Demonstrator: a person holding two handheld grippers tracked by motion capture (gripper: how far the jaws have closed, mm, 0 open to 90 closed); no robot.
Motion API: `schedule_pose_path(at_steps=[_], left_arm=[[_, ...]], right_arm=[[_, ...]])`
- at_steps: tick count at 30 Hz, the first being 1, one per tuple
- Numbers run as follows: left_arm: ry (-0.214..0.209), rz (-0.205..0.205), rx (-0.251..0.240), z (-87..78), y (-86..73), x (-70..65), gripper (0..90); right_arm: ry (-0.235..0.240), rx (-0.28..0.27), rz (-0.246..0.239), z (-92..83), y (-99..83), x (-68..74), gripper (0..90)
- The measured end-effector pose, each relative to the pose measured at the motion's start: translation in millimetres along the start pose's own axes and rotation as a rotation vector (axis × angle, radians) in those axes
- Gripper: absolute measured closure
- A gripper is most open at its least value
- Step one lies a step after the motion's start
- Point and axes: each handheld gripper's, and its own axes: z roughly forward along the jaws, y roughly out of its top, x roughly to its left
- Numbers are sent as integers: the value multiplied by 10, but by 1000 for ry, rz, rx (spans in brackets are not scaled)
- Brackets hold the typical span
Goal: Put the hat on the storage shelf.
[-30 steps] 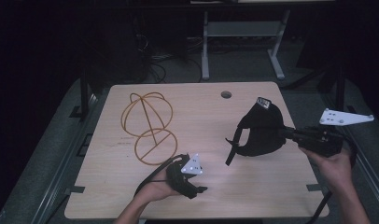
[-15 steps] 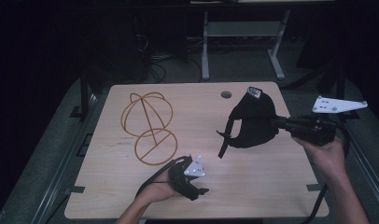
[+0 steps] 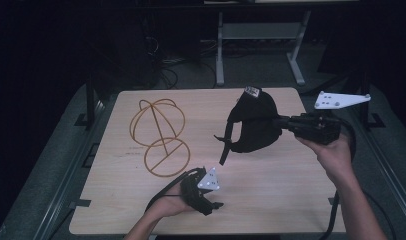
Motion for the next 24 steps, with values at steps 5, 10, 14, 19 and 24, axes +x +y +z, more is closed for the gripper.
schedule_pose_path(at_steps=[5,10,14,19,24], left_arm=[[-7,9,7,13,6,-6,283],[-7,-15,-13,14,9,-14,282],[1,-3,-9,-13,12,11,282],[-7,-21,-11,-16,0,10,277],[-2,-15,-10,-33,5,15,275]], right_arm=[[15,0,-8,83,103,32,858],[39,0,-32,184,244,88,858],[61,7,-53,305,359,128,858],[88,12,-76,478,490,198,858],[113,24,-93,622,589,265,858]])
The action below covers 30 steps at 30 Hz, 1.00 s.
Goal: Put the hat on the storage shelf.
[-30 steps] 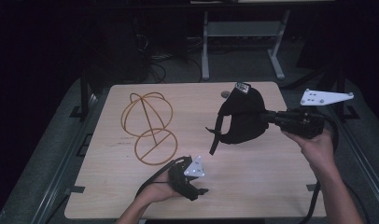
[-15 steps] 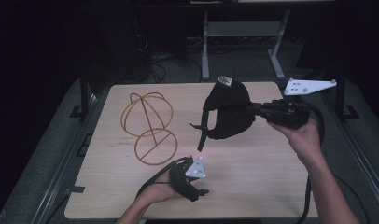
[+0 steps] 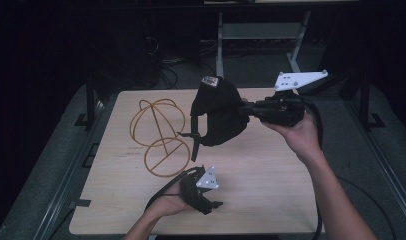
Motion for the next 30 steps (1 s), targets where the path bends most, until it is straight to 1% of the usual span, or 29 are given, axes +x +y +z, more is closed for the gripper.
schedule_pose_path(at_steps=[1,3,6,7,8,10,11,13,14,15,17,18,19,20,22,25,27,30], left_arm=[[-1,-7,-2,-2,1,-6,274],[-3,3,-3,-8,4,0,275],[1,2,-4,-15,1,-2,273],[1,-15,-13,-14,-7,-11,273],[4,13,-13,-18,-4,14,273],[6,15,-15,-19,-6,21,273],[7,3,-15,-26,-11,24,273],[9,19,-2,-43,-14,43,273],[11,17,-4,-48,-17,47,273],[10,5,-11,-47,-17,43,273],[12,2,-15,-57,-21,51,273],[12,2,-15,-57,-21,51,273],[12,4,-16,-62,-22,57,273],[11,12,-9,-70,-22,64,273],[10,-4,-22,-62,-22,54,273],[8,8,-14,-67,-20,56,273],[6,8,-10,-73,-18,56,273],[5,6,-16,-74,-18,55,273]], right_arm=[[3,4,-2,27,21,9,858],[9,12,-7,76,67,23,859],[15,12,-13,124,119,35,858],[23,17,-27,181,186,47,858],[26,20,-31,204,216,55,858],[34,22,-36,248,264,67,858],[38,23,-41,280,297,74,858],[46,29,-44,329,341,83,858],[48,31,-48,357,365,86,858],[51,36,-54,391,391,88,858],[56,44,-62,449,435,96,858],[56,44,-62,449,435,96,858],[62,50,-66,506,482,109,858],[64,50,-69,527,499,114,858],[72,58,-72,583,549,126,858],[86,70,-83,677,631,148,858],[91,77,-88,729,678,158,857],[95,95,-97,824,760,178,856]])
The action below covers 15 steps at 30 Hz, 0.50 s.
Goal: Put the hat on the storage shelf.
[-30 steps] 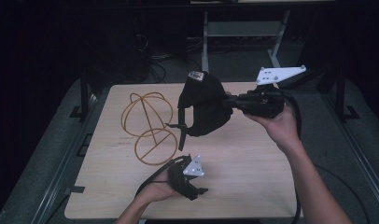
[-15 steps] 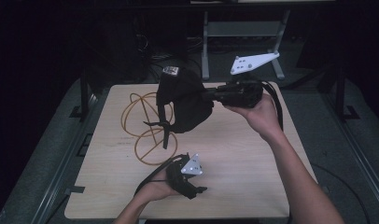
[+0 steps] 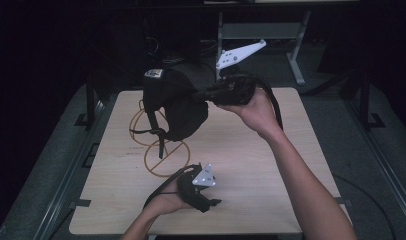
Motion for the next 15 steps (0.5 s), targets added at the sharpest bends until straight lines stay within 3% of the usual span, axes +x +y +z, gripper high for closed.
schedule_pose_path(at_steps=[15], left_arm=[[1,15,-6,-6,-1,11,275]], right_arm=[[33,61,-10,495,352,-2,853]])
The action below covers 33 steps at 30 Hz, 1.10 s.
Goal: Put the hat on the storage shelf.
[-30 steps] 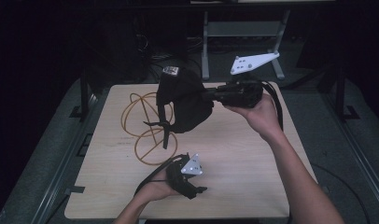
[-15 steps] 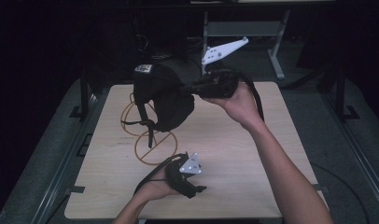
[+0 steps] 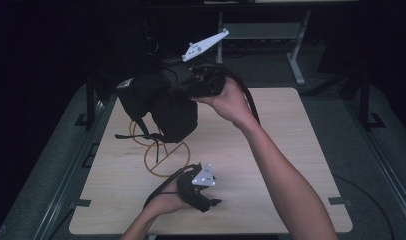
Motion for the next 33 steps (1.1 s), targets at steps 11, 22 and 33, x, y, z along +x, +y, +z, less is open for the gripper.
schedule_pose_path(at_steps=[11,22,33], left_arm=[[0,-1,-4,-24,9,6,277],[-7,-1,-17,-42,24,4,278],[-9,11,-11,-57,22,8,278]], right_arm=[[12,7,30,281,65,-54,851],[25,17,56,652,159,-40,841],[-16,19,70,889,128,-13,602]])
